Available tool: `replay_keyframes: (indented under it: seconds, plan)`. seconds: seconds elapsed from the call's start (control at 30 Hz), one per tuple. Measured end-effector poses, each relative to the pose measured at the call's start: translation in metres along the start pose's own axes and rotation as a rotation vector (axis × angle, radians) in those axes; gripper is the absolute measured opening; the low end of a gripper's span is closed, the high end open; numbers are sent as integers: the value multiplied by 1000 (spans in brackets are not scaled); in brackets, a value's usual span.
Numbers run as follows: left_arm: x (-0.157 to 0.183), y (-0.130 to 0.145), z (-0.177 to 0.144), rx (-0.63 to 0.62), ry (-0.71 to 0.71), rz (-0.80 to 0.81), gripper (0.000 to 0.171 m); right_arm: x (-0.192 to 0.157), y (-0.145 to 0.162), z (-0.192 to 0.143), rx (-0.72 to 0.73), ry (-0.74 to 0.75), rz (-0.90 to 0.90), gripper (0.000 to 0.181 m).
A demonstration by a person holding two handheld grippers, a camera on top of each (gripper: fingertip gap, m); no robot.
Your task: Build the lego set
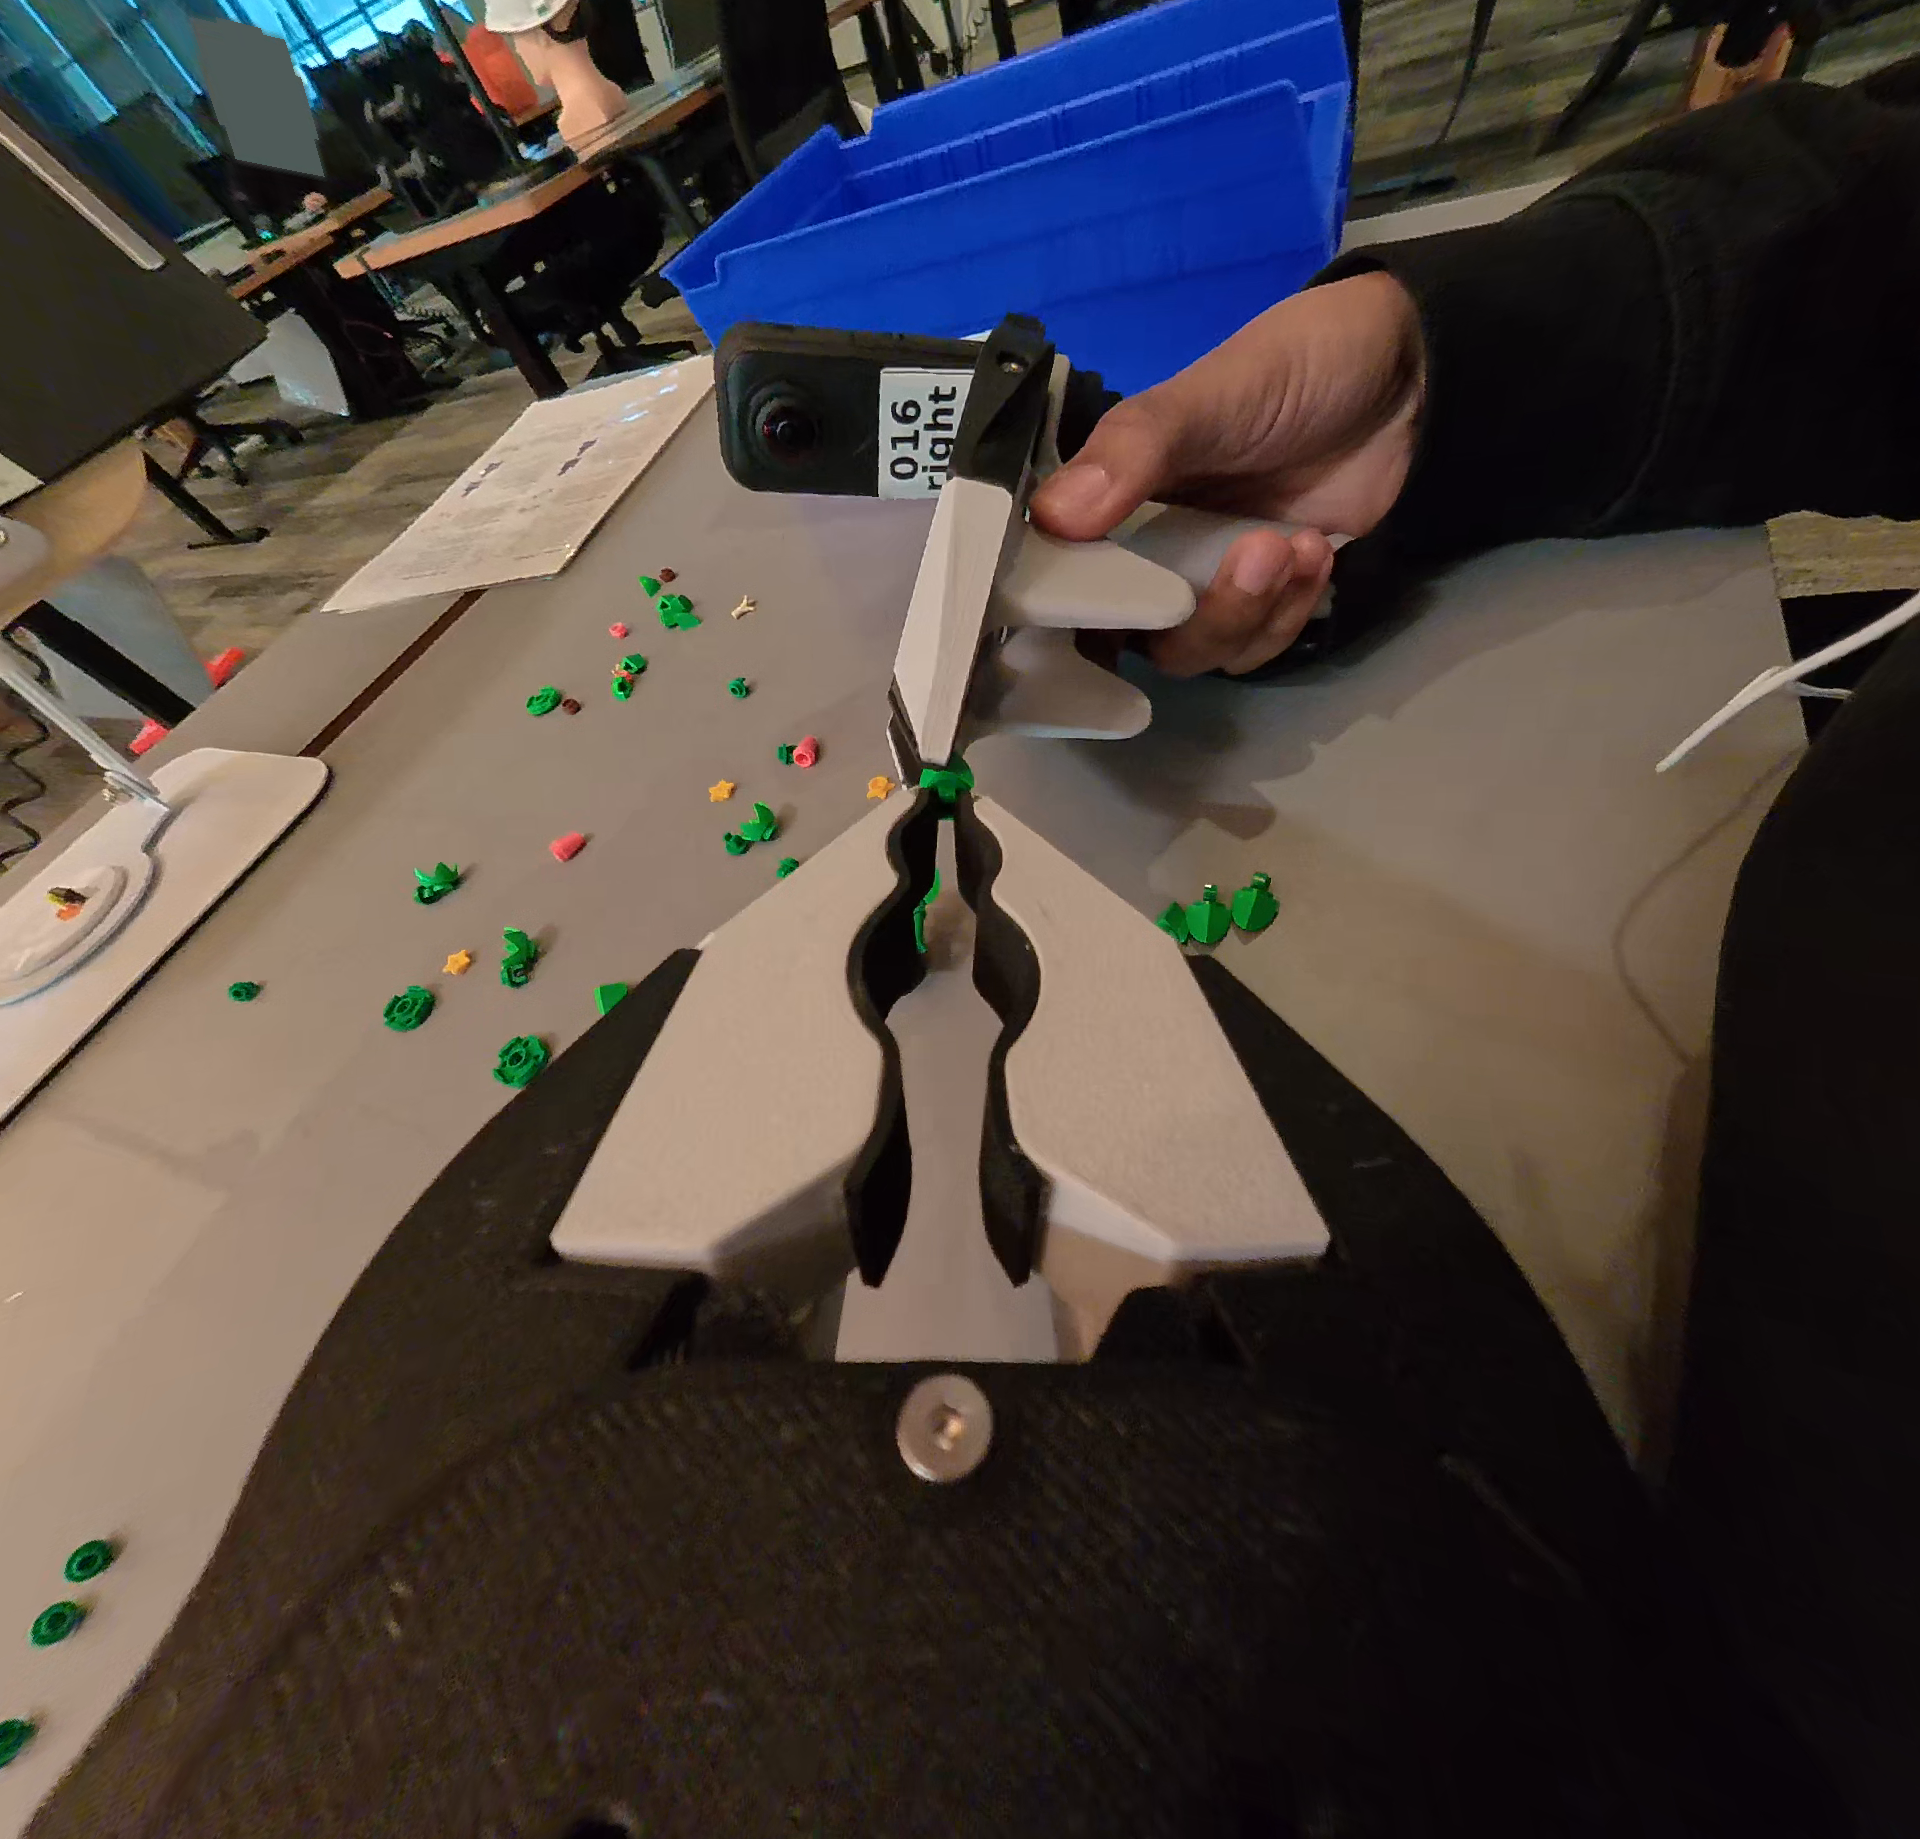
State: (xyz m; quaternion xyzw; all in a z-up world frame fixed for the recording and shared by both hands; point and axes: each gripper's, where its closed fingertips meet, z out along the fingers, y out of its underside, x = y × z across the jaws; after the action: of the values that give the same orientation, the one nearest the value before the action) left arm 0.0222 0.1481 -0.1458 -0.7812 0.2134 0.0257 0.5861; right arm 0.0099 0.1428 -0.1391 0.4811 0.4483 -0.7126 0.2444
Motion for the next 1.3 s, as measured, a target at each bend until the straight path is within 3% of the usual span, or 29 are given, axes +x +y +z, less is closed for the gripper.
replay_keyframes:
  seconds: [0.37, 0.8, 1.3]
  plan:
    - [2, 3, 1, -22, -6, 20, 0, 2, 3, -1, -30, 47, -53, 5]
    - [0, 2, 2, -26, 66, -193, 0, 2, 4, 0, -48, 101, -179, 5]
    - [-2, -8, -4, 64, 178, -453, 0, -8, 2, 3, -53, 103, -326, 5]
